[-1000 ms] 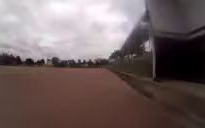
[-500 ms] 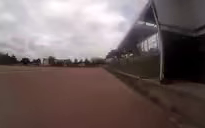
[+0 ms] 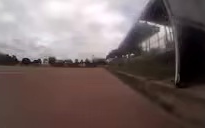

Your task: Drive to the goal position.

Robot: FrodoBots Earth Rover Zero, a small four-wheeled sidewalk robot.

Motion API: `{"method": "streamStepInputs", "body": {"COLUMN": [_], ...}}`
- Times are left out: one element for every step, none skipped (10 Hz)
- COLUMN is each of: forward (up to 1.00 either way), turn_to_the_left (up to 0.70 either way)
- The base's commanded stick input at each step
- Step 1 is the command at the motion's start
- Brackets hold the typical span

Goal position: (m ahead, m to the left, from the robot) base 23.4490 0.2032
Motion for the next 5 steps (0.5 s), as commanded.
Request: {"method": "streamStepInputs", "body": {"forward": [0.70, 0.70, 0.70, 0.70, 0.70], "turn_to_the_left": [0.00, 0.00, 0.00, 0.00, 0.00]}}
